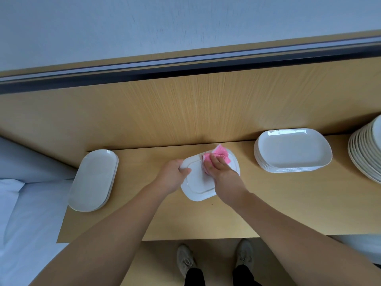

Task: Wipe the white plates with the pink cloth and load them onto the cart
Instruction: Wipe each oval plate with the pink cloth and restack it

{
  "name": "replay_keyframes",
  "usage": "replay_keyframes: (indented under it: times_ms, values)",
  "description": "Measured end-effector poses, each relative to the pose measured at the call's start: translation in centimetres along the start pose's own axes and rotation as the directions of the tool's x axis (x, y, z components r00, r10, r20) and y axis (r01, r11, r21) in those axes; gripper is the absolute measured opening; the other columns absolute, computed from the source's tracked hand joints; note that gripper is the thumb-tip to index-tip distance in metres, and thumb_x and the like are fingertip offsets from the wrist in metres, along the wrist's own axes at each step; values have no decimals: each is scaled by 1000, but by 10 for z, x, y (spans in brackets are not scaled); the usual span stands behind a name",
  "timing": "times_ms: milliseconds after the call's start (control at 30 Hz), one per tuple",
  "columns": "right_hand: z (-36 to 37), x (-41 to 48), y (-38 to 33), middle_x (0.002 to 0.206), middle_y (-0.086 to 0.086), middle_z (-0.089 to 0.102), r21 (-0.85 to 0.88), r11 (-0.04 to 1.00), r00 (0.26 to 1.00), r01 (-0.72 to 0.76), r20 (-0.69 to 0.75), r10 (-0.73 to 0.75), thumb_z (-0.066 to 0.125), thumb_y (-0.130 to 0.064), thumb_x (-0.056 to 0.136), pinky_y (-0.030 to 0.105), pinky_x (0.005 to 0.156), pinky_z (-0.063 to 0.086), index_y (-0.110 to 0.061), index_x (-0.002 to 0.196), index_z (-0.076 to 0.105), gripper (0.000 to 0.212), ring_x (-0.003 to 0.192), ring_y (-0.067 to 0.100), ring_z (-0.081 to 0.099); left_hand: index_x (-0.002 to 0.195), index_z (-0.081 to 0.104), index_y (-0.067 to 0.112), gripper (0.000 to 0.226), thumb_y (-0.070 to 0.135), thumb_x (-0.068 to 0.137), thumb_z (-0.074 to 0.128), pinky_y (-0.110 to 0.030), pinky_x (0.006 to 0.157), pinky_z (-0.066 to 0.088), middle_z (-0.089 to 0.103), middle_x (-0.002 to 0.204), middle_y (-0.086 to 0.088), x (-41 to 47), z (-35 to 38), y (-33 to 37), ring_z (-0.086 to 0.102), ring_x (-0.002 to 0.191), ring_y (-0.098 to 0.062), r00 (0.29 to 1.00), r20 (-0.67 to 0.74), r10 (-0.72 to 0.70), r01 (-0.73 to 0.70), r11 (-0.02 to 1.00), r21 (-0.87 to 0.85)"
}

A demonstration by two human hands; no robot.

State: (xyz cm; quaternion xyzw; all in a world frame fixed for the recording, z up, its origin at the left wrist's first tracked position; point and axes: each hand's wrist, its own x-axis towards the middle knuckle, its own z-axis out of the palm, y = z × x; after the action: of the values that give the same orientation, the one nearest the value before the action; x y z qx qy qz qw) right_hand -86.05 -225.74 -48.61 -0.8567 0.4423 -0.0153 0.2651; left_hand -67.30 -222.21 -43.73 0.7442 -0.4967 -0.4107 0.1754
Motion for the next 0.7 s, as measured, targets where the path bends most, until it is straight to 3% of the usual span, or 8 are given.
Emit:
replay_keyframes:
  times_ms: [67, 133, 233, 367, 433, 500, 600, 700]
  values:
    - [-1, -3, -14, 157, 18, 23, -37, 990, 982, 138, -125, -142, 67, 5, 76, 37, 115, 29, 0, 149, 27, 84, 144, 39, 25, 92, 66, 14, 12, 19, 95, 55, -25, 59, 39, 59, 73, 3, -1, 3, 1, 52, 66, -13, 1000, -13, 19, -19, 1000, 4]
    - [7, -7, -18, 135, 24, 54, -108, 969, 953, 223, -186, -241, 79, 8, 47, 41, 99, 43, 8, 129, 56, 85, 122, 44, 54, 79, 59, 19, 18, 19, 96, 54, -23, 53, 34, 52, 65, 7, -2, 5, 2, 46, 58, -8, 1000, -22, 19, -19, 1000, 5]
    - [20, -17, -15, 145, 18, 46, -66, 960, 945, 273, -167, -280, 63, 17, 61, 52, 105, 41, -1, 136, 51, 78, 133, 43, 42, 78, 57, 19, 17, 19, 95, 53, -24, 53, 33, 50, 64, 9, -2, 5, 3, 45, 59, -10, 999, -26, 19, -18, 999, 31]
    - [26, -30, -9, 140, 11, 54, -107, 948, 937, 299, -157, -313, 72, 15, 62, 53, 101, 44, -7, 130, 59, 73, 129, 40, 49, 85, 61, 17, 13, 20, 95, 53, -25, 54, 36, 53, 66, 8, -1, 6, 5, 49, 63, -13, 1000, -26, -1, 2, 999, 39]
    - [22, -33, -10, 134, 10, 59, -105, 936, 922, 335, -170, -349, 76, 8, 67, 50, 104, 38, -9, 125, 64, 62, 125, 38, 54, 84, 61, 17, 14, 19, 96, 53, -25, 54, 36, 53, 65, 8, -1, 6, 6, 49, 61, -12, 1000, -23, -11, 12, 999, 30]
    - [17, -34, -12, 130, 10, 62, -67, 923, 904, 379, -187, -385, 75, 1, 76, 48, 104, 43, -10, 121, 67, 47, 120, 35, 58, 78, 58, 19, 18, 19, 96, 53, -25, 54, 36, 51, 64, 7, -1, 6, 7, 47, 59, -11, 1000, -17, -21, 22, 999, 36]
    - [14, -34, -15, 134, 12, 52, 37, 942, 927, 333, -195, -320, 63, -10, 90, 38, 93, 54, -10, 130, 59, 40, 113, 34, 58, 73, 57, 19, 21, 18, 94, 53, -26, 56, 36, 51, 64, 6, -1, 5, 8, 47, 61, -13, 1000, -8, -24, 24, 999, 44]
    - [22, -37, -18, 145, 19, 40, 4, 967, 946, 253, -211, -247, 62, -15, 92, 43, 104, 46, -8, 134, 55, 42, 126, 39, 48, 75, 58, 16, 19, 18, 93, 54, -27, 60, 37, 52, 67, 5, -1, 6, 9, 48, 65, -15, 1000, 4, -22, 22, 999, 49]
